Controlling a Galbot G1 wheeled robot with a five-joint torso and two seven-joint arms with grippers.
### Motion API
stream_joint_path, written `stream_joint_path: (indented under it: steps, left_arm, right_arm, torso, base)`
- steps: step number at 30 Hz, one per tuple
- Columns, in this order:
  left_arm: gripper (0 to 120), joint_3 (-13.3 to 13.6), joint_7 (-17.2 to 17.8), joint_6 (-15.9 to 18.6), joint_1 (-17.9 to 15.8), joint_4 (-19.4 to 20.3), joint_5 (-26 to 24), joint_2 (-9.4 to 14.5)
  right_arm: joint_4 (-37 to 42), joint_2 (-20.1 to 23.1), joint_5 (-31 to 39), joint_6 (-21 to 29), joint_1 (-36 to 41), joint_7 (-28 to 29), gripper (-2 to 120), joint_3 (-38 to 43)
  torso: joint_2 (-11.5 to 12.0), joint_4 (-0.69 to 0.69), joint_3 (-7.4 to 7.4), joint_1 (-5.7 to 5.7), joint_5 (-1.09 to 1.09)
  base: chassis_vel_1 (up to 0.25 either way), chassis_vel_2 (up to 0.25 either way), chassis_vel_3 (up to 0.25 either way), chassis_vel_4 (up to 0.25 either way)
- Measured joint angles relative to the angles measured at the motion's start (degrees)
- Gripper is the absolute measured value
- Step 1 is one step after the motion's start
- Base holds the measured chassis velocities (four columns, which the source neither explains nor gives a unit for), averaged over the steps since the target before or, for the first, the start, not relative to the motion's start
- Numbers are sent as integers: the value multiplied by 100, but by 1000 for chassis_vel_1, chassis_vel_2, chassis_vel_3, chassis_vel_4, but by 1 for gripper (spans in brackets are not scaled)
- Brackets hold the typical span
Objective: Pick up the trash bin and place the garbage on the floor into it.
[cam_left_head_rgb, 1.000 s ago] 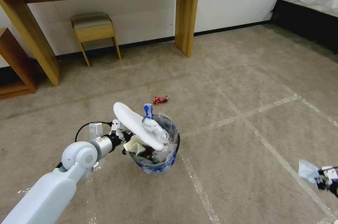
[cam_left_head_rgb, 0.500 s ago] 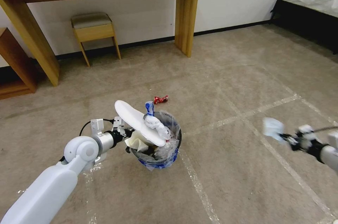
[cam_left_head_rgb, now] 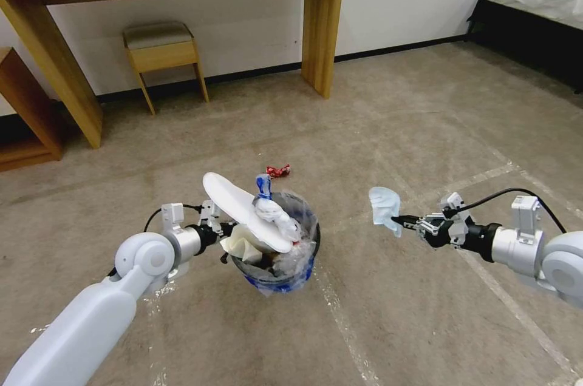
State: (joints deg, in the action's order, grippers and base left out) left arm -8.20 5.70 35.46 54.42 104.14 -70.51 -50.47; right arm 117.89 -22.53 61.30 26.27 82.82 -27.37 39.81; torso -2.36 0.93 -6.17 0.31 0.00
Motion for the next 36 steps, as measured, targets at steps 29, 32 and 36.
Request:
stream_joint_path:
  steps: [29, 32, 36]
  left_arm:
    - [1, 429, 239, -30, 74, 233, 242, -341]
    - [1, 494, 333, -31, 61, 328, 208, -397]
    - [1, 535, 450, -32, 39, 449, 96, -408]
  right_arm:
    - [704, -19, -233, -13, 153, -556, 0, -136]
    - [693, -42, -312, -13, 138, -540, 0, -235]
    - [608, -132, -441, -14, 128, -491, 0, -308]
  torso:
    - [0, -1, 0, 0, 0]
    - [0, 0, 1, 0, 0]
    - [0, 1, 1, 0, 1]
  base:
    - [0, 0, 0, 0]
    - [0, 0, 0, 0]
    - [0, 0, 0, 0]
